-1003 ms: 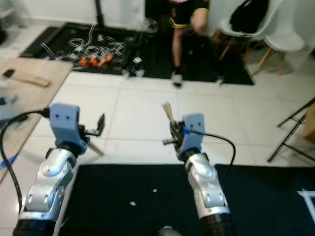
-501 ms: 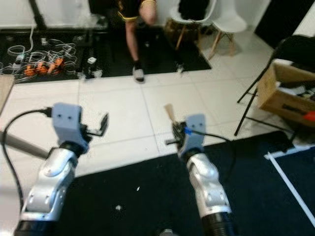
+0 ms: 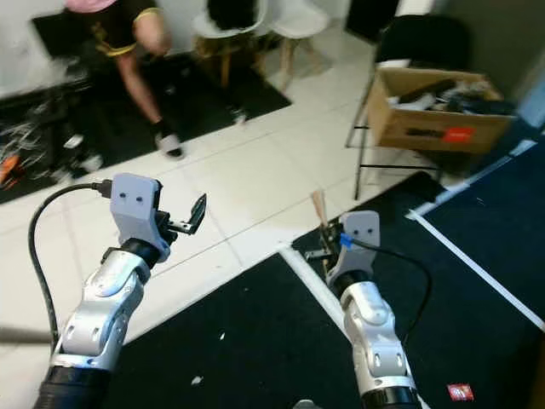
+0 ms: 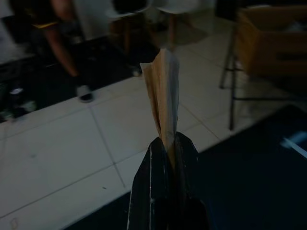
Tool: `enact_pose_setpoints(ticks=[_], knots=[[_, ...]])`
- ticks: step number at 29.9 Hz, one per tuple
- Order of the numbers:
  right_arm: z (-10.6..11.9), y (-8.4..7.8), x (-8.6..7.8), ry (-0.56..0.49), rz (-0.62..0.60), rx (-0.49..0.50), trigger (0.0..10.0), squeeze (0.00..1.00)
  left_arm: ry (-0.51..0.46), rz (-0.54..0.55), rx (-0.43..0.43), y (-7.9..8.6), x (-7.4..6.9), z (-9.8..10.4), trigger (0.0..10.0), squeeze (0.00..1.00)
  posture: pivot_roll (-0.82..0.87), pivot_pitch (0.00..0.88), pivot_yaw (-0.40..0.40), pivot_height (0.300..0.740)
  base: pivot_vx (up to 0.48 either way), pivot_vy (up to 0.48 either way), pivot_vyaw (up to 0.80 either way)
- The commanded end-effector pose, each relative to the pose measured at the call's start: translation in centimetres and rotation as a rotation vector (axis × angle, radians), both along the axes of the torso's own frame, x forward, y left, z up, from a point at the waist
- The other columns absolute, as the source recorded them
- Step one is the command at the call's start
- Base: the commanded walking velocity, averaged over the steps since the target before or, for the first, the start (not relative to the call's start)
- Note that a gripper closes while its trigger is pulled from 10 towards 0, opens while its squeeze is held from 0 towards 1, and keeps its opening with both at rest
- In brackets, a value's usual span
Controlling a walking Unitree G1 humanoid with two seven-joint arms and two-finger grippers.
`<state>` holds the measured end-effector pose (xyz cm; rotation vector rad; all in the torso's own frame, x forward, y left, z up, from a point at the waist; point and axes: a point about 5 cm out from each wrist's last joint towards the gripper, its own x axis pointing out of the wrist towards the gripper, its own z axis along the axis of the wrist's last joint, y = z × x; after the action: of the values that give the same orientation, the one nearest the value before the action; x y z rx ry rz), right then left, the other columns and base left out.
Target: Picking trash to rubbish bin
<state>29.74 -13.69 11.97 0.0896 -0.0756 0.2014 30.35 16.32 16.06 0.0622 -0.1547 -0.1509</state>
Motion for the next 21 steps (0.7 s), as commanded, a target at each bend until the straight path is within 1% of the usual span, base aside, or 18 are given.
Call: enact_pose_setpoints(ticks=[1, 3, 8, 11, 14, 15, 17, 19, 21], knots=[[-0.6, -0.3, -0.2, 0.022, 0.0, -0.014, 10.0, 0.0, 0.032, -0.002, -0.016, 0.0, -0.4, -1.1, 10.0, 0.0, 0.05, 0.138, 0.01, 0.74, 0.0, 0.0, -0.8], [-1.4, -0.7, -0.2, 0.042, -0.005, -0.025, 10.0, 0.0, 0.035, 0.009, -0.015, 0.1, -0.4, -1.3, 10.0, 0.0, 0.05, 0.138, 0.01, 0.74, 0.0, 0.0, -0.8], [-1.8, -1.0, 0.0, 0.061, -0.025, -0.017, 10.0, 0.0, 0.042, 0.006, -0.017, 0.3, -0.5, -1.6, 10.0, 0.0, 0.05, 0.151, 0.009, 0.74, 0.0, 0.0, -0.8], [-2.0, -1.1, 0.0, 0.069, -0.031, -0.011, 10.0, 0.0, 0.052, 0.024, -0.015, 0.8, -0.5, -2.1, 10.0, 0.0, 0.06, 0.145, 0.006, 0.74, 0.0, 0.0, -0.8], [-2.5, -1.3, 0.0, 0.085, -0.054, -0.02, 10.0, 0.0, 0.067, 0.04, -0.035, 1.3, -0.8, -2.6, 10.0, 0.0, 0.05, 0.151, 0.003, 0.74, 0.0, 0.0, -0.8], [-2.9, -1.6, -0.1, 0.1, -0.073, -0.011, 10.0, 0.0, 0.077, 0.04, -0.049, 1.4, -1.1, -3.0, 10.0, 0.0, 0.05, 0.151, 0.003, 0.74, 0.0, 0.0, -0.8], [-2.9, -1.6, -0.1, 0.1, -0.073, -0.011, 10.0, 0.0, 0.077, 0.04, -0.049, 1.4, -1.1, -3.0, 10.0, 0.0, 0.05, 0.151, 0.003, 0.74, 0.0, 0.0, -0.8], [-3.6, -2.1, -0.2, 0.119, -0.089, -0.022, 10.0, 0.0, 0.102, 0.064, -0.068, 1.7, -1.3, -3.6, 10.0, 0.0, 0.06, 0.147, 0.006, 0.74, 0.0, 0.0, -0.8], [-3.8, -2.3, -0.2, 0.124, -0.097, -0.027, 10.0, 0.0, 0.111, 0.069, -0.071, 1.8, -1.4, -3.7, 10.0, 0.0, 0.06, 0.147, 0.004, 0.74, 0.0, 0.0, -0.8]])
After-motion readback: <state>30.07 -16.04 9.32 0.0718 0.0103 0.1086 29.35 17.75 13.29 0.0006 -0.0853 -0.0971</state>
